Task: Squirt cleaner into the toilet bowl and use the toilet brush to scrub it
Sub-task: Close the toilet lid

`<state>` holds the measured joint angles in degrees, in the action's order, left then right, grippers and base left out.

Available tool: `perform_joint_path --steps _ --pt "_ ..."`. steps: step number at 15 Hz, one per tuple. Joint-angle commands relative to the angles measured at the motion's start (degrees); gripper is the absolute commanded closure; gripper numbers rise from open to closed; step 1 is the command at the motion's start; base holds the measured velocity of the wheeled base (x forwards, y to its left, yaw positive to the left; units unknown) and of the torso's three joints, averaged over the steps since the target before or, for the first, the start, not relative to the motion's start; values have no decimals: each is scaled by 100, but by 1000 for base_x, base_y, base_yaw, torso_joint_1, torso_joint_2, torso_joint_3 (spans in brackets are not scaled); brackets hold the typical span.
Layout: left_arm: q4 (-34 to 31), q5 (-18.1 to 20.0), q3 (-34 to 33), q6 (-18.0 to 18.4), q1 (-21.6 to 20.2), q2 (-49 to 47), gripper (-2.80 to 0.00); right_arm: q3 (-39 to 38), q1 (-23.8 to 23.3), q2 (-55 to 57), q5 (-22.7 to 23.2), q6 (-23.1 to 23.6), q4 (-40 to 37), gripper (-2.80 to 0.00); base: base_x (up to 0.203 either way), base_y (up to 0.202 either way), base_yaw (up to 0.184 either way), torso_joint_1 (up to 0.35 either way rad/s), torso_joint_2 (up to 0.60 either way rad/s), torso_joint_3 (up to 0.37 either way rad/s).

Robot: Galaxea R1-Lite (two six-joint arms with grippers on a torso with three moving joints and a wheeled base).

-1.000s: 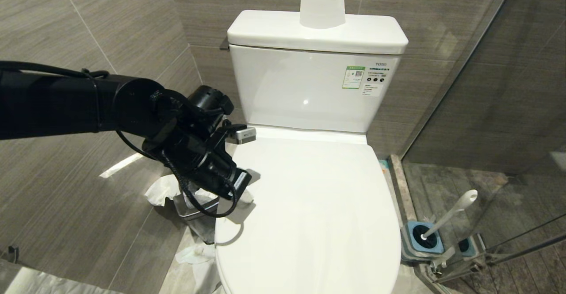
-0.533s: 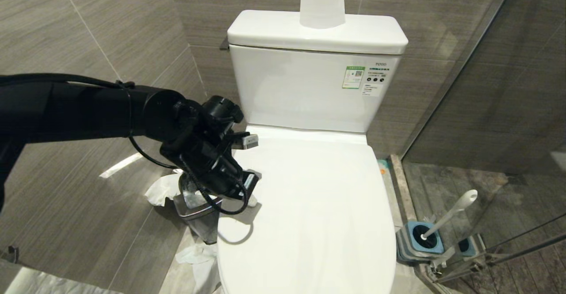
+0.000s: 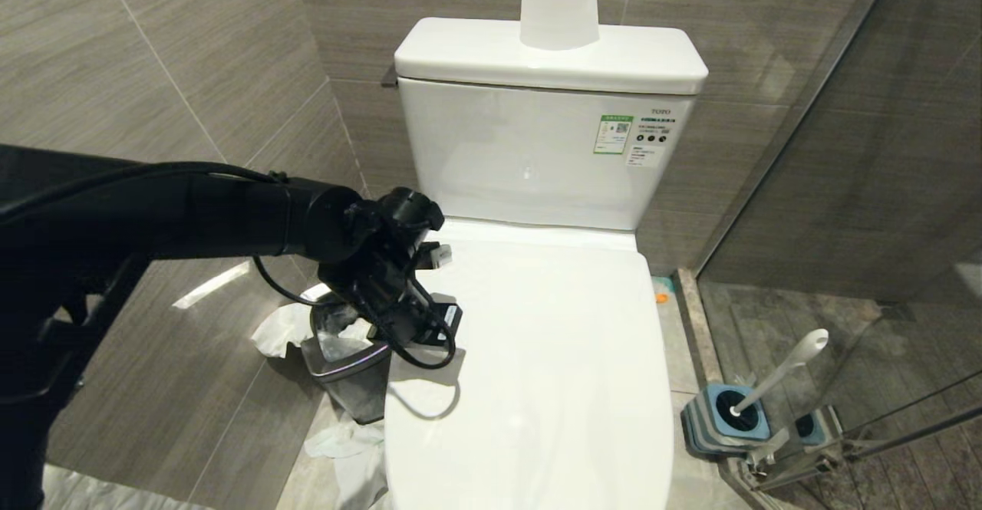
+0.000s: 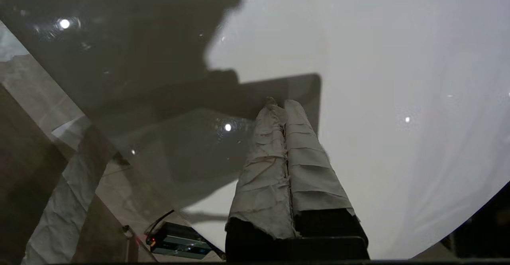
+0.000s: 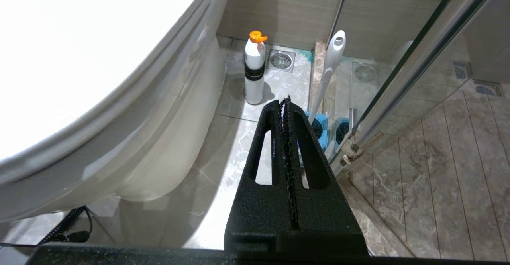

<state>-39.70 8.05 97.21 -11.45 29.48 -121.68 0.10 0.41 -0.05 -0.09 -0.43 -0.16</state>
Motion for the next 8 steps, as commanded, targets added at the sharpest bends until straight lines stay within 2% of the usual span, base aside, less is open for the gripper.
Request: perform_joint_path --steps 1,8 --pt "15 -82 10 -15 5 -217 0 -1 2 5 0 -1 -2 0 0 0 0 0 0 0" --pt "241 -283 57 -495 7 -472 0 -1 2 5 0 -1 -2 0 0 0 0 0 0 0"
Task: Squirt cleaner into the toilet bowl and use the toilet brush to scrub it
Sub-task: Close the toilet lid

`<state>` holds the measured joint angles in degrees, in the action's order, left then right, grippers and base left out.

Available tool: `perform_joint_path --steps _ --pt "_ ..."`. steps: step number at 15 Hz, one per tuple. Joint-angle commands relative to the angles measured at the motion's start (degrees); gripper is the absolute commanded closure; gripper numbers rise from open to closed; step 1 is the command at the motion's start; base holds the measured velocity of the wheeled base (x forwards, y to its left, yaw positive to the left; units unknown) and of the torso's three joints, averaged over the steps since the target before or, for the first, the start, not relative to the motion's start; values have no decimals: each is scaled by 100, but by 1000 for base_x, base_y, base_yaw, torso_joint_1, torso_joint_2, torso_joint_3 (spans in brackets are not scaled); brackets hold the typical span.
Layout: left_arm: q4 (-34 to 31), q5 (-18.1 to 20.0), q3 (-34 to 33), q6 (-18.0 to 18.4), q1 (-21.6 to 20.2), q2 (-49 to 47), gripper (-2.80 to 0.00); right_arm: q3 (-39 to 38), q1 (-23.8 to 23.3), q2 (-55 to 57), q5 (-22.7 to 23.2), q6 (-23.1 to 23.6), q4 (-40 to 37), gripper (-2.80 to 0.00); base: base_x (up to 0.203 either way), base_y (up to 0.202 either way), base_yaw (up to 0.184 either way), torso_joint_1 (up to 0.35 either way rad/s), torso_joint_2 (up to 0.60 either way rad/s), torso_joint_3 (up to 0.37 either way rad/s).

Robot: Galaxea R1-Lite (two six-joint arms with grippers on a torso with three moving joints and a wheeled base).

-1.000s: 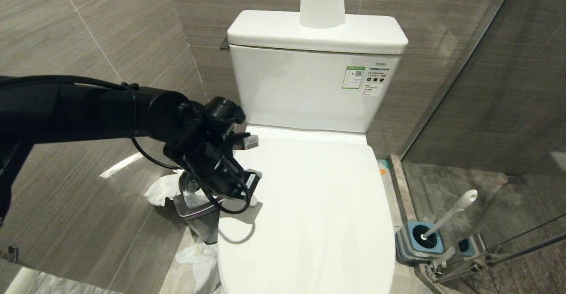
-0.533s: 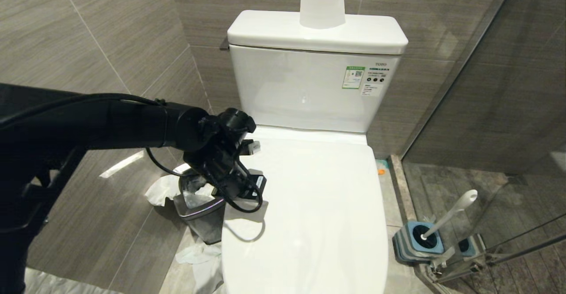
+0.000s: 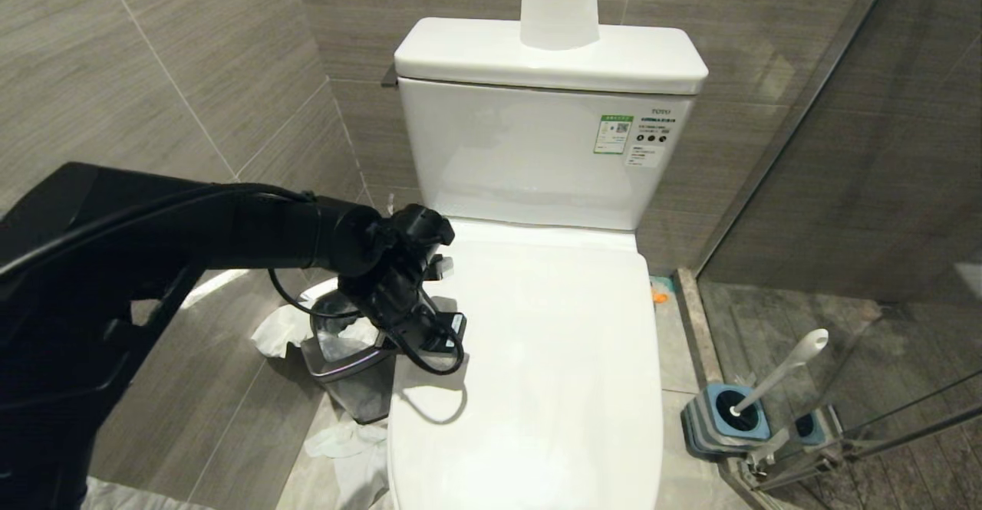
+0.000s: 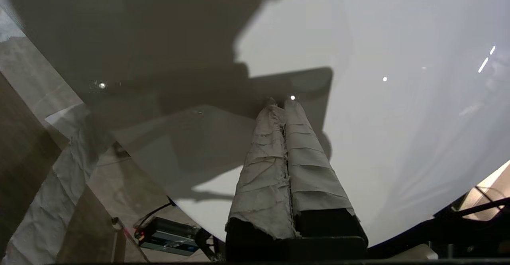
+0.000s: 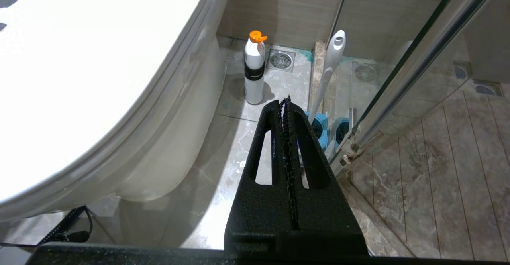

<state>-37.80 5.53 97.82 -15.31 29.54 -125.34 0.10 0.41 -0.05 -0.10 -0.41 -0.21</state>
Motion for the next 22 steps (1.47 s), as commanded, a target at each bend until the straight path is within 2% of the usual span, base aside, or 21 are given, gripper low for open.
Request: perform_joint_path --steps 1,5,10,14,18,20,22 --pt "136 -105 -1 -255 16 -164 0 -1 2 5 1 -2 3 0 0 0 0 0 0 0" --pt "168 -184 1 -368 51 -103 0 -1 2 5 1 -2 3 0 0 0 0 0 0 0" --pt "99 -73 -33 -376 -52 551 0 -1 2 5 1 -2 3 0 0 0 0 0 0 0" --pt "-229 205 -26 -368 -126 1140 0 -1 2 5 1 -2 3 0 0 0 0 0 0 0" --pt "-726 456 -9 -407 -417 1661 0 -1 2 5 1 -2 3 0 0 0 0 0 0 0" --pt "-978 339 77 -534 -548 1869 0 -1 2 5 1 -2 3 0 0 0 0 0 0 0" --pt "-1092 -127 415 -508 -730 1993 0 -1 2 5 1 -2 3 0 0 0 0 0 0 0"
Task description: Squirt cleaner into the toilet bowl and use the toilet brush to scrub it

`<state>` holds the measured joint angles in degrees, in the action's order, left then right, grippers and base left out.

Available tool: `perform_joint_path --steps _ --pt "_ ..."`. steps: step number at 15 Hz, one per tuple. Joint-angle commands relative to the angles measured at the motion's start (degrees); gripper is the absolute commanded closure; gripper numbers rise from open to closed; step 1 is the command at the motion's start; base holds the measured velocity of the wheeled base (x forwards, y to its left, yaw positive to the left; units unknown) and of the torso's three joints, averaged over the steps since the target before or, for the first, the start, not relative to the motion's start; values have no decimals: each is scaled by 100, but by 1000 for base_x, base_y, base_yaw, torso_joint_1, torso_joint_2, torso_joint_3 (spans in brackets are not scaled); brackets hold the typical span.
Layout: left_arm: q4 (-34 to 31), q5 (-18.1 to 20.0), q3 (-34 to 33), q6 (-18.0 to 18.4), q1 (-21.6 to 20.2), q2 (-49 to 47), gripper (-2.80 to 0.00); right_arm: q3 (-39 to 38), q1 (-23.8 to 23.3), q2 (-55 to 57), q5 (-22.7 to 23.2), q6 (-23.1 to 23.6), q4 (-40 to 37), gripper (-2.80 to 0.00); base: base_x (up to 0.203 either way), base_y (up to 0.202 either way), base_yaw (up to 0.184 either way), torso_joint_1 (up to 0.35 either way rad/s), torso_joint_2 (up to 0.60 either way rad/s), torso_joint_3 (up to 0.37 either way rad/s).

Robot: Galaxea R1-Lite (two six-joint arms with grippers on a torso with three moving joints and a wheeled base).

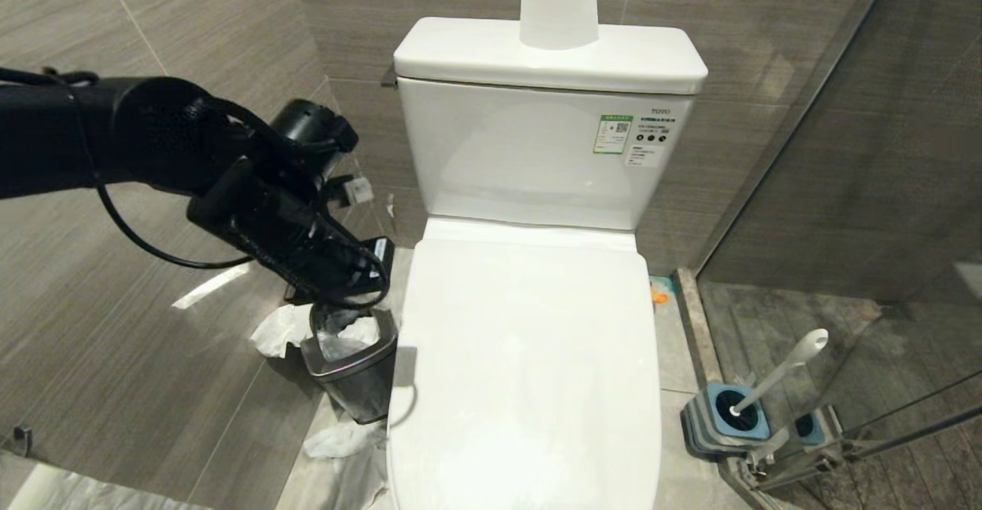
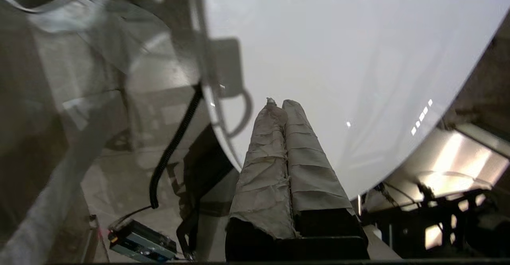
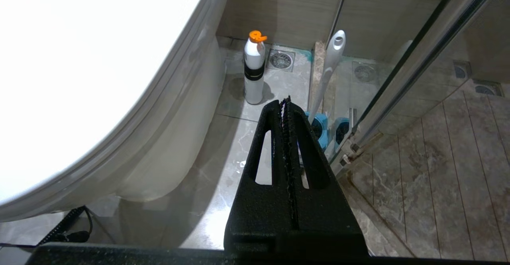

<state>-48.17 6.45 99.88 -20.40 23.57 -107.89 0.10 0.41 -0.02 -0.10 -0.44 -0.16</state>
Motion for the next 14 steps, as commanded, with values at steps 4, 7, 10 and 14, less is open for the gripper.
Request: perform_joint_path --steps 4,7,10,14 --pt "-144 -747 484 509 -302 783 0 -1 2 2 1 0 -2 0 0 0 0 0 0 0" --pt "-153 -955 739 1039 -271 1297 0 -1 2 2 1 0 -2 0 0 0 0 0 0 0" --pt "-149 -1036 805 1500 -102 1933 0 -1 2 2 1 0 -2 0 0 0 0 0 0 0" --pt "-113 -1045 798 1591 191 2723 0 -1 2 2 1 0 -2 0 0 0 0 0 0 0"
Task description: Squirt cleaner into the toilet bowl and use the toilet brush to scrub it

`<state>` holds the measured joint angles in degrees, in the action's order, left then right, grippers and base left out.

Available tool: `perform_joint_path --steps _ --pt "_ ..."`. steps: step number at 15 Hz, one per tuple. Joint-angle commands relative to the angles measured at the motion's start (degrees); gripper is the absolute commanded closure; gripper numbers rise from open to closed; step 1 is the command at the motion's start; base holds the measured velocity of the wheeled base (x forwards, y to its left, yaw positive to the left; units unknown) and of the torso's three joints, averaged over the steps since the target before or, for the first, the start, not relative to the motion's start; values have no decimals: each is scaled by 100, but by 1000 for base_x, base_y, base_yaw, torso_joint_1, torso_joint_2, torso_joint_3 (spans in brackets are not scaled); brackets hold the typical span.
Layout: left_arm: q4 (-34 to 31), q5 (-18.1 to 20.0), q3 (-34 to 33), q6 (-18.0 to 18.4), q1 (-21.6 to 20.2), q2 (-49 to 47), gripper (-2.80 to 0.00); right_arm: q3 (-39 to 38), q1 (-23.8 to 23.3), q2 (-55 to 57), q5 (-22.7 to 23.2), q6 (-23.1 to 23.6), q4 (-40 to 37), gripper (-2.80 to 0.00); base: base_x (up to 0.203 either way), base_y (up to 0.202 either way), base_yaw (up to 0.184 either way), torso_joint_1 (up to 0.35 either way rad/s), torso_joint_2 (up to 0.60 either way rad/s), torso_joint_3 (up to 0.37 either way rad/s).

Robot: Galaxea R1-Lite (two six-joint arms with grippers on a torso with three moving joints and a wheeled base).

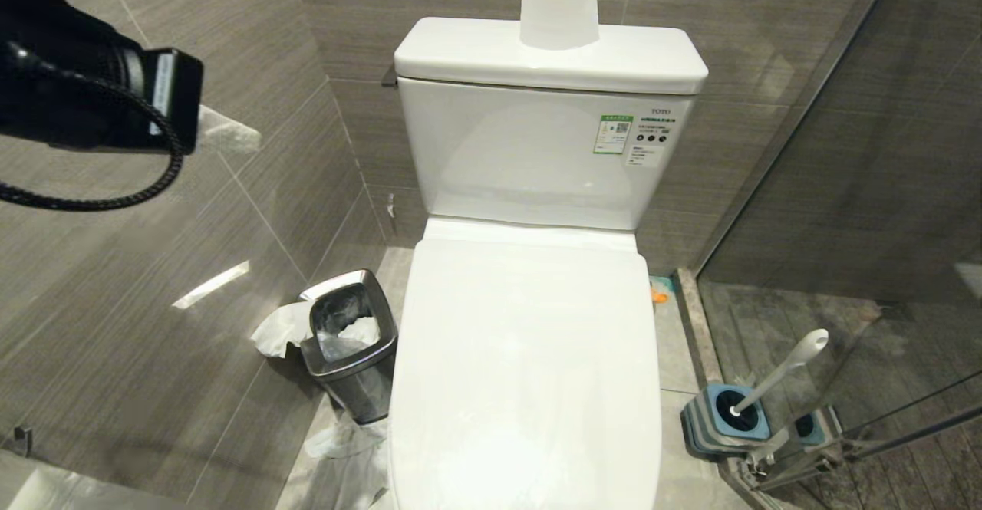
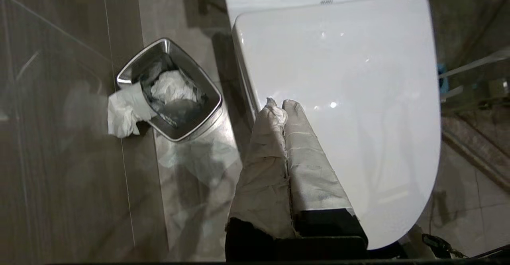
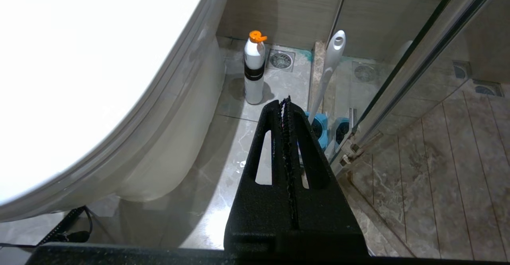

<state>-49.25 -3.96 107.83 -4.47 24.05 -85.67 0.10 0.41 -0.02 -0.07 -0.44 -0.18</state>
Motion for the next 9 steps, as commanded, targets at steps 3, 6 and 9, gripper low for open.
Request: perform_joint_path --steps 3,6,9 --pt "455 21 4 290 351 1134 0 -1 2 2 -1 0 1 0 0 0 0 0 0 0" --pt "649 -11 -52 940 275 1753 0 -1 2 2 -1 0 1 0 0 0 0 0 0 0" --pt "662 136 -264 1247 -314 2355 0 -1 2 2 -1 0 1 0 0 0 0 0 0 0"
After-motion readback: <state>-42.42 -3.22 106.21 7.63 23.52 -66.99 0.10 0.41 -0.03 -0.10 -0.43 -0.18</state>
